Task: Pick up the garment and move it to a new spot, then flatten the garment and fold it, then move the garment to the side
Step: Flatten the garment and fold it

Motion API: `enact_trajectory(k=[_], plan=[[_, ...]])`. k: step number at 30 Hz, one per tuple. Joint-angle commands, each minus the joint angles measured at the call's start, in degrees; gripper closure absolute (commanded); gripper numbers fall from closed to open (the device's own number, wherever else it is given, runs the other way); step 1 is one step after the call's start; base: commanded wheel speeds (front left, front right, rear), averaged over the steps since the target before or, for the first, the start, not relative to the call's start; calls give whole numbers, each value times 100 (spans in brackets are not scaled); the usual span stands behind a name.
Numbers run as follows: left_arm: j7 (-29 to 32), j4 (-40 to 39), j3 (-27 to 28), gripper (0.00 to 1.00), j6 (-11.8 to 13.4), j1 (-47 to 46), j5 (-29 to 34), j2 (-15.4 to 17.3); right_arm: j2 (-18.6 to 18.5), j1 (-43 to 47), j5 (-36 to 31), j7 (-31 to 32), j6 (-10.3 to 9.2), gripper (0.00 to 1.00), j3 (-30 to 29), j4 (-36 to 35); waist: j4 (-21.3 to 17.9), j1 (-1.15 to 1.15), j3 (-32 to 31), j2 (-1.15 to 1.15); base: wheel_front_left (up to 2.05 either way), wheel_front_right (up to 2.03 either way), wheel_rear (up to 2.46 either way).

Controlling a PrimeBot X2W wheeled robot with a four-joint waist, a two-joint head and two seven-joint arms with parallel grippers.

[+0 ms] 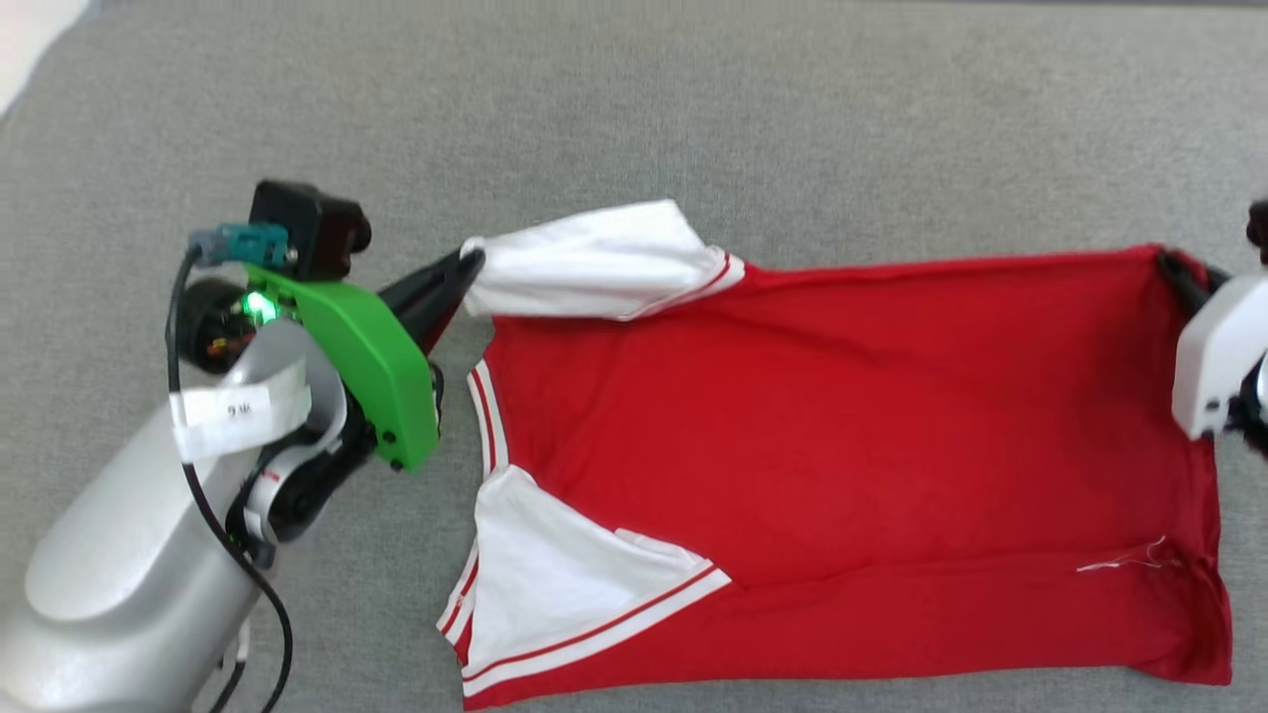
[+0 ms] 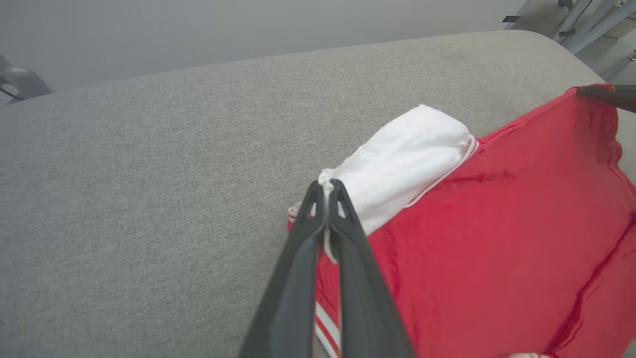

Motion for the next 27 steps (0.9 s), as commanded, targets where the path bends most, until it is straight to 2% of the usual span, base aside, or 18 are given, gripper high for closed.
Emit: enact_trajectory(k=[1,14,21,27], plan=[[-64,4,16,100,72,202,-61,40,-18,248,131,-149,-45,100,5,4,10,0,-370,59,0,0,0],[-97,-489,-174,100,377,1515,-355,233,-389,1559,899,-933,-45,100,-89,-229,144,0,-1019,59,0,0,0],[0,-757,-372,100,504,2405,-597,451,-798,2295,1473,-1033,-45,100,381,-730,207,0,-1157,59,0,0,0],[122,-643,-702,100,458,2654,-446,487,-1342,2520,1670,-939,-45,100,865,-914,238,0,-1167,59,0,0,0]])
